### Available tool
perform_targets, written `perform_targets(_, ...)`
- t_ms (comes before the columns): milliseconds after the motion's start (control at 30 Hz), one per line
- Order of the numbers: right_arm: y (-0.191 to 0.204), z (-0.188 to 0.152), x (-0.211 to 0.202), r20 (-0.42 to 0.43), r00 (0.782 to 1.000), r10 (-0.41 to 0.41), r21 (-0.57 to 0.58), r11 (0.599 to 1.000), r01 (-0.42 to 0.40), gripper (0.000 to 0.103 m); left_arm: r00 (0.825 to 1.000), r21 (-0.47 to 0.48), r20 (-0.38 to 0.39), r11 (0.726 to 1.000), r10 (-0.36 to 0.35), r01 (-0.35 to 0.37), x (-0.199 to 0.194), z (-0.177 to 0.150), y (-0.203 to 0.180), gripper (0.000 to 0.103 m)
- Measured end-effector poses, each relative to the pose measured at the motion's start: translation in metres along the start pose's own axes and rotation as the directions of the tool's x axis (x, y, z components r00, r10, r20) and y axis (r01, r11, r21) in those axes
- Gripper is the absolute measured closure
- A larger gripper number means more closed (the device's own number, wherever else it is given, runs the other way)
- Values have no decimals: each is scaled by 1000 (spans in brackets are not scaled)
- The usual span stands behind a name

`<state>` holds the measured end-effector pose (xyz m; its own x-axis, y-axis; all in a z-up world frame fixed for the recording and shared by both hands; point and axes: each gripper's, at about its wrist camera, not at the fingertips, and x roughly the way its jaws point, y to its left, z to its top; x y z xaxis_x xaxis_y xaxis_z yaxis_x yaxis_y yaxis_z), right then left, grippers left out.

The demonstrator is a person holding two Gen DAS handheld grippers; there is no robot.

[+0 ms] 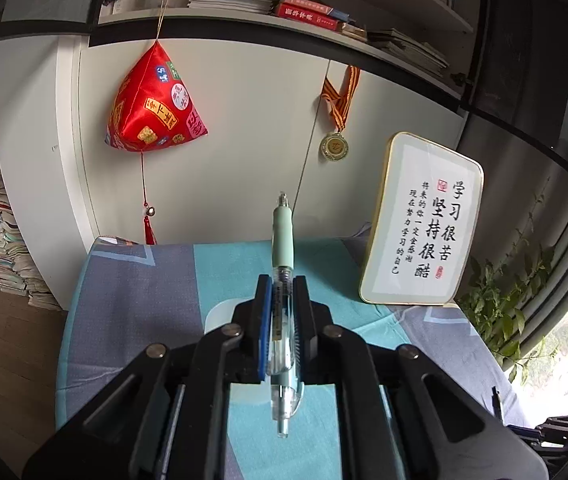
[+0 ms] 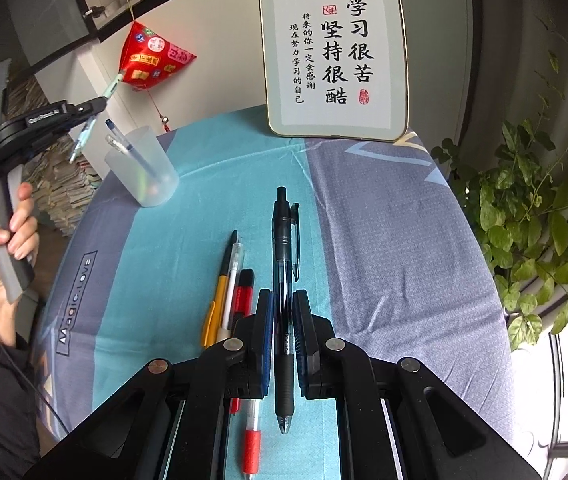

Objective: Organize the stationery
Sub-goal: 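Drop the green-capped pen into the cup with left tool while right tool carries black pen, then carry the black pen with the right tool and drop it into the cup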

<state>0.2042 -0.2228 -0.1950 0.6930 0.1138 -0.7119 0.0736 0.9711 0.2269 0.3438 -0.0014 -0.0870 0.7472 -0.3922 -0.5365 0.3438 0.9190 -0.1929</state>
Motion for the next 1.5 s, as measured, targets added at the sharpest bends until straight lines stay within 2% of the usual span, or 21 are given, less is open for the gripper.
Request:
perform_targets(100, 3, 2, -1, 18, 1000, -16, -21, 1000, 16, 93, 1000, -11, -2, 1000, 8, -8, 19, 5, 7, 95)
perform_targets(233, 5, 2, 0, 26, 1000, 10, -25, 1000, -9, 92, 1000, -1, 12, 1000, 16, -16, 33, 8, 11, 95)
perform_targets(433, 12, 5, 3, 33, 999, 33, -35, 999, -31, 93, 1000, 2, 15, 1000, 1, -1, 46, -3, 16, 95)
perform_targets(467, 14, 5, 2, 34, 999, 40, -38, 999, -39, 93, 1000, -13, 17, 1000, -23, 24, 46, -4, 19, 95)
perform_targets(633, 20, 4, 0, 38, 998, 50, -48, 998, -48, 92, 998, -44, 33, 998, -49, 51, 42, -9, 28, 94)
perform_targets(833, 24, 6, -2, 43, 998, 49, -56, 997, -46, 92, 998, -13, 58, 1000, 10, -9, 32, -15, 26, 94)
perform_targets(1000, 24, 8, 0, 39, 998, 53, -49, 997, -51, 92, 999, -7, 49, 1000, -3, 4, 25, -16, 24, 89)
perform_targets(1100, 26, 11, -1, 45, 998, 46, -55, 998, -44, 92, 997, 6, 76, 1000, 10, -10, 12, -17, 22, 76)
perform_targets(1167, 28, 14, -2, 48, 998, 51, -57, 997, -48, 92, 996, 12, 86, 1000, 20, -21, 5, -19, 21, 62)
perform_targets(1267, 33, 17, -3, 55, 997, 59, -60, 997, -56, 92, 997, 6, 82, 1000, 15, -15, -6, -25, 23, 51)
perform_targets(1500, 54, 31, -3, 86, 993, 81, -96, 993, -72, 92, 998, -81, 62, 997, -10, 15, -32, -43, 33, 26)
